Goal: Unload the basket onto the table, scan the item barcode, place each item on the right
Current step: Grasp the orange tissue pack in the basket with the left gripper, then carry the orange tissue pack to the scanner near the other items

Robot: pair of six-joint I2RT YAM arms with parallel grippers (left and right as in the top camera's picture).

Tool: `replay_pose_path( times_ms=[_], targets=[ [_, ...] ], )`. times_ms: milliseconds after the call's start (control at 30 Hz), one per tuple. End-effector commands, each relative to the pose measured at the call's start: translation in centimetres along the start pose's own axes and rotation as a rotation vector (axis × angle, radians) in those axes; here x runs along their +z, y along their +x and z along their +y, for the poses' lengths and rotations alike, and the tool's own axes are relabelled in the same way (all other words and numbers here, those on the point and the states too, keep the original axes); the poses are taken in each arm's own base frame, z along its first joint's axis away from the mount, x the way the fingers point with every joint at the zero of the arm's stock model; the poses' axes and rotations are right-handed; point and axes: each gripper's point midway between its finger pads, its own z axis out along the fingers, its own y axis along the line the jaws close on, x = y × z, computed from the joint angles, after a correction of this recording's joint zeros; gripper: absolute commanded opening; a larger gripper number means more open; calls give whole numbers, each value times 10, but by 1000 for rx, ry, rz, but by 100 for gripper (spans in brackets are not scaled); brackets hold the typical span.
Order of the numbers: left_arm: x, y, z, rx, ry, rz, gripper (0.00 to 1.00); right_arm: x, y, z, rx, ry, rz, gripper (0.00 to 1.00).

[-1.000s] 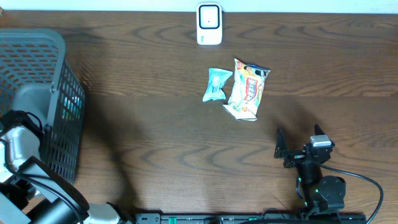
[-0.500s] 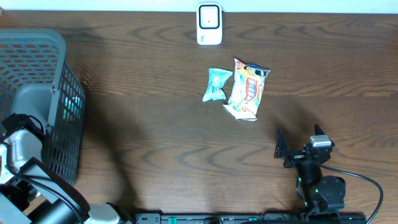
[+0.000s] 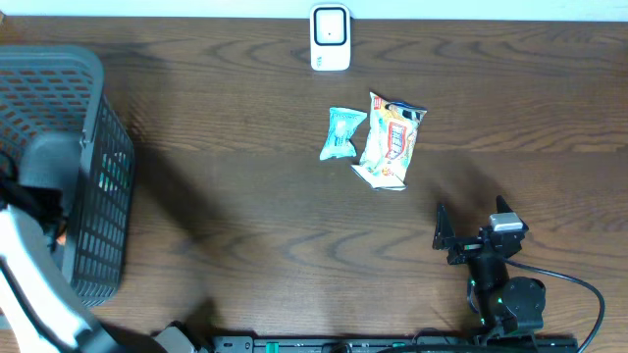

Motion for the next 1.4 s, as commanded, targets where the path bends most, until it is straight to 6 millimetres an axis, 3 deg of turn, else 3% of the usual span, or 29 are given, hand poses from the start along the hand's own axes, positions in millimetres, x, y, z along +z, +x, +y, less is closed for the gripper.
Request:
replay_pose_path(
  times_ms=[0, 233, 367, 467, 533, 733, 1033, 1167, 1367],
  targets=[
    [-61, -11, -26, -8, 225, -102, 7, 0, 0, 2, 12, -6, 0, 99],
    [-175, -8, -47, 28, 619, -312, 7, 0, 0, 2, 12, -6, 0, 99],
    [-253, 25, -70, 166, 957, -350, 7, 0, 0, 2, 12, -6, 0, 99],
    [-285, 52, -85, 278, 1118, -314, 8, 0, 0, 2, 12, -6, 0, 99],
    [-295, 69, -92, 337, 1181, -273, 8, 0, 0, 2, 12, -6, 0, 99],
    [-300, 124, -110, 583, 1269, -148, 8, 0, 0, 2, 12, -6, 0, 99],
    [-297, 223, -131, 1032, 1373, 29, 7, 0, 0, 2, 12, -6, 0, 99],
    [-277, 268, -143, 1147, 1341, 160, 7, 0, 0, 2, 12, -6, 0, 99],
    [-211, 331, -166, 1269, 1128, 278, 7, 0, 0, 2, 12, -6, 0, 99]
  ],
)
